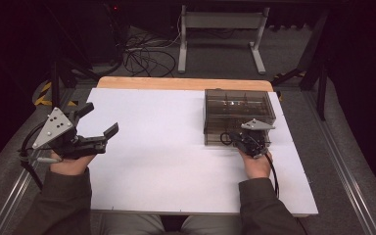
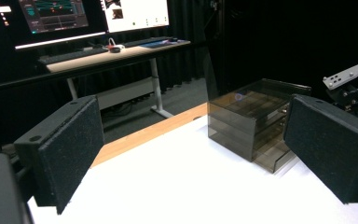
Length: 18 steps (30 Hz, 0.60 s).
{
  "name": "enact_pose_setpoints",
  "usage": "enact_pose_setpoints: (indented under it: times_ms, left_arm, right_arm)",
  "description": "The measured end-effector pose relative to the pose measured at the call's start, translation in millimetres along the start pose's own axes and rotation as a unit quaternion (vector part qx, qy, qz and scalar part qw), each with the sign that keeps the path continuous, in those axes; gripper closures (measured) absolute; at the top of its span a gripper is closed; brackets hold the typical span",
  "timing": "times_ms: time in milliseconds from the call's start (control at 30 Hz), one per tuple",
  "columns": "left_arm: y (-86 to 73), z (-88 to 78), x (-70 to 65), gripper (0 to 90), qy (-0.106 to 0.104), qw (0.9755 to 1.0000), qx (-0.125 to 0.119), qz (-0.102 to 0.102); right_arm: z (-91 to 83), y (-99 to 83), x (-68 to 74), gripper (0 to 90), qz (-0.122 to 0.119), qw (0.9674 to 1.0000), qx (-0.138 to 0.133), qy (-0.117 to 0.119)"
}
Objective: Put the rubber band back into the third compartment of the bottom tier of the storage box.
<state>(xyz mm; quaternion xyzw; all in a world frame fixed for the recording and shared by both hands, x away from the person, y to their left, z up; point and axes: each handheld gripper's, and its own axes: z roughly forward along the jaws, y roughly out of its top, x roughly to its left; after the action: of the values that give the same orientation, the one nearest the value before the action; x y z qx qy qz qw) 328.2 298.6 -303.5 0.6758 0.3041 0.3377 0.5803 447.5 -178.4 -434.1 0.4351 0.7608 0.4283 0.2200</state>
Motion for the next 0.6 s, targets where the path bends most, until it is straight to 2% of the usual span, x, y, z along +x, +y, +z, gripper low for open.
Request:
enact_pose_setpoints:
  times_ms: [233, 600]
  left_arm:
    - [0.0, 0.0, 0.0, 5.8, 0.0, 1.0, 0.0, 0.0]
    - [-0.7, 1.7, -1.2, 5.8, -0.002, 1.0, 0.004, 0.003]
  right_arm:
    - [-3.3, -2.0, -8.2, 86.4, 0.011, 0.9999, -0.002, -0.01]
    - [-2.7, -4.4, -13.8, 86.4, 0.012, 0.9995, 0.0, -0.031]
